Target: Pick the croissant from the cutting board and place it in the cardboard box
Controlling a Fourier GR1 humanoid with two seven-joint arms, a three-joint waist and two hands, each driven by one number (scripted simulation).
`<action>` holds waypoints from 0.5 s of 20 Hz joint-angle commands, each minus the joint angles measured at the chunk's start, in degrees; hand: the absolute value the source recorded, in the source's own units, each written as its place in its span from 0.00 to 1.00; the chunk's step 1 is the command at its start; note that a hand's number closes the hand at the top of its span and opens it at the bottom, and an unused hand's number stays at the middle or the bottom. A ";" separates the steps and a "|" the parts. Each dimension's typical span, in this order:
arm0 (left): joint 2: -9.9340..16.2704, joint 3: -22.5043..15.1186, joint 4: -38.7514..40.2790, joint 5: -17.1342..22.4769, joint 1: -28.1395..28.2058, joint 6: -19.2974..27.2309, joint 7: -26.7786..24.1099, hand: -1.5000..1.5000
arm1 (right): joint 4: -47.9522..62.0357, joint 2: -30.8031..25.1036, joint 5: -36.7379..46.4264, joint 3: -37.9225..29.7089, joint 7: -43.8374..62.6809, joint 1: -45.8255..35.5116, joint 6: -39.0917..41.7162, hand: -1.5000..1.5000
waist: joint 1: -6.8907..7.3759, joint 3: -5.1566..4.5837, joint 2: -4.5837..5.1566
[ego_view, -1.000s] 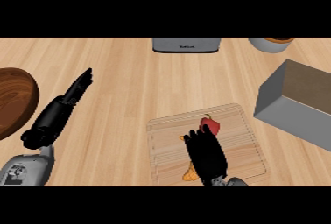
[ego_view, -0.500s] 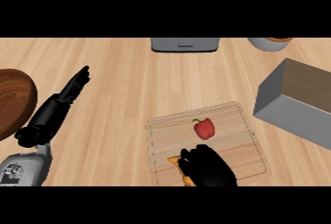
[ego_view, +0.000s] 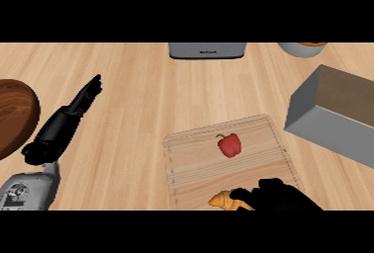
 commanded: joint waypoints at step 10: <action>-1.14 -0.81 -1.25 -0.74 -0.28 -0.08 0.62 0.50 | 0.30 6.39 -21.22 -31.07 12.83 -3.32 0.41 1.00 | 1.18 0.03 0.37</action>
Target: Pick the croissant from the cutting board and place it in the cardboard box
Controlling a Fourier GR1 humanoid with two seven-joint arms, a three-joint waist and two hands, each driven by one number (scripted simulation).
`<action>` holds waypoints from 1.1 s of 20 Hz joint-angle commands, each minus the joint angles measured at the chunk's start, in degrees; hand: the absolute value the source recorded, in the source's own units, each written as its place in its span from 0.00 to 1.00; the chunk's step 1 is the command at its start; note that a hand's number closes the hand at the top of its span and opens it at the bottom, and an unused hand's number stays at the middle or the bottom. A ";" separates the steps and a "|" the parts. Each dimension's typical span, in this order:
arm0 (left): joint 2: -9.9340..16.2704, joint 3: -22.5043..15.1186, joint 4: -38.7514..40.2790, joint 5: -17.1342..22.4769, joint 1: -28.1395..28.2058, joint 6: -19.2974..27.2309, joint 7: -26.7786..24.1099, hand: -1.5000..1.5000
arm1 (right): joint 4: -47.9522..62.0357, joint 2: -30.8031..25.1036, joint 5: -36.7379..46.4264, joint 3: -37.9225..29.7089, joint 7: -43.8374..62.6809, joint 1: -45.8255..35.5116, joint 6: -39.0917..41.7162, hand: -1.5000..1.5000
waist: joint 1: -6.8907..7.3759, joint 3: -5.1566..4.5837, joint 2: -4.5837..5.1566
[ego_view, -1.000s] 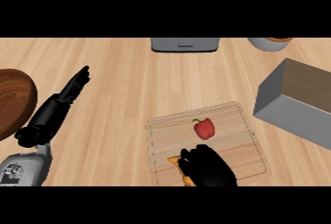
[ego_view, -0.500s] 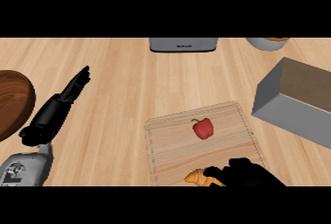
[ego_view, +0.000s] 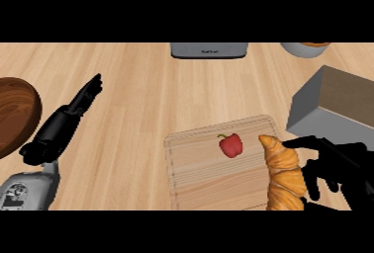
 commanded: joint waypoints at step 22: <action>0.29 1.82 -0.08 1.79 -2.48 -3.36 1.46 0.50 | 60.83 -21.49 -7.02 -17.61 -19.49 -28.86 21.19 1.00 | 2.06 0.04 0.31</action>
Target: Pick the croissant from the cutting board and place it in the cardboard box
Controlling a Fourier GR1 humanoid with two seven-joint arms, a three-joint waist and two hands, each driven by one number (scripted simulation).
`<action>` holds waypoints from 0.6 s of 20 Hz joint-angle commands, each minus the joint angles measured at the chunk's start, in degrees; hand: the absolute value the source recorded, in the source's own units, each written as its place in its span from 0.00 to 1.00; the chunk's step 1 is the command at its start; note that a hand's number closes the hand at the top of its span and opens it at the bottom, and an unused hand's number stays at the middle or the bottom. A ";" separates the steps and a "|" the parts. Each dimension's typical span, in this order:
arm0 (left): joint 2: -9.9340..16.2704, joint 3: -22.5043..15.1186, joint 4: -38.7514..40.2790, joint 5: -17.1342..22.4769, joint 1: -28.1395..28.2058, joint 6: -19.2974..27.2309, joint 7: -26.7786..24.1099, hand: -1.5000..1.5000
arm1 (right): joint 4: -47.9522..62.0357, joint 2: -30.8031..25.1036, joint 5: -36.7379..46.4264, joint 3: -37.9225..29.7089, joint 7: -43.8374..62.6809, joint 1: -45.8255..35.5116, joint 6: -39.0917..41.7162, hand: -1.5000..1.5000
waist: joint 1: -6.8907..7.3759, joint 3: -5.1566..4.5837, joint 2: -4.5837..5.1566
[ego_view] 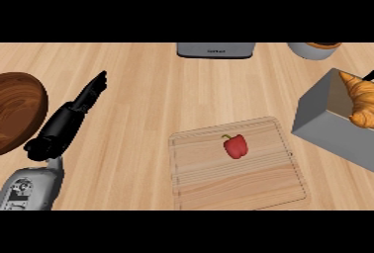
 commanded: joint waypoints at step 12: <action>-0.89 0.24 -0.86 -1.46 1.24 0.88 -0.12 0.50 | 25.79 -1.72 2.68 3.74 -27.55 -9.27 4.81 0.00 | -0.44 0.02 -0.28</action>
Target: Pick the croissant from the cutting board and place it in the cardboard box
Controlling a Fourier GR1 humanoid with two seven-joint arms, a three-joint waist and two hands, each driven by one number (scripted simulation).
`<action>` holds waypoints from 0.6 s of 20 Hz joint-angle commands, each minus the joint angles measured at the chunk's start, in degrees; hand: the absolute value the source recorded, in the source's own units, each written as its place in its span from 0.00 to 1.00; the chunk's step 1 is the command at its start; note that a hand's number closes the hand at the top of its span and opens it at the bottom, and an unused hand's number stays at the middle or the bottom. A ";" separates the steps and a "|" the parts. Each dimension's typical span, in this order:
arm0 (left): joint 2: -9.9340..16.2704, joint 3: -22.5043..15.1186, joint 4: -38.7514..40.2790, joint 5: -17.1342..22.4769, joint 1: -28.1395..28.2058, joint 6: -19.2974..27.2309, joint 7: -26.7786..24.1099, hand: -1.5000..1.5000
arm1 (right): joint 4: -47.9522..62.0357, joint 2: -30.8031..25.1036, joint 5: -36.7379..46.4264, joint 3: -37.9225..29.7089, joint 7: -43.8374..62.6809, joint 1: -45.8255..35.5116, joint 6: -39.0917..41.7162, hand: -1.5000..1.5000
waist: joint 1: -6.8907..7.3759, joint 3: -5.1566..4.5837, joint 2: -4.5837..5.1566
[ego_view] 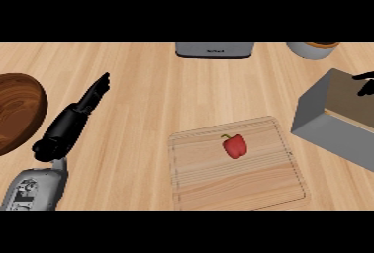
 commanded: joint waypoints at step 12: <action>0.04 -0.04 -2.39 0.45 0.98 -0.71 1.36 0.50 | 24.11 6.26 -34.88 -29.26 11.64 -12.03 10.71 0.00 | 0.41 0.03 -0.07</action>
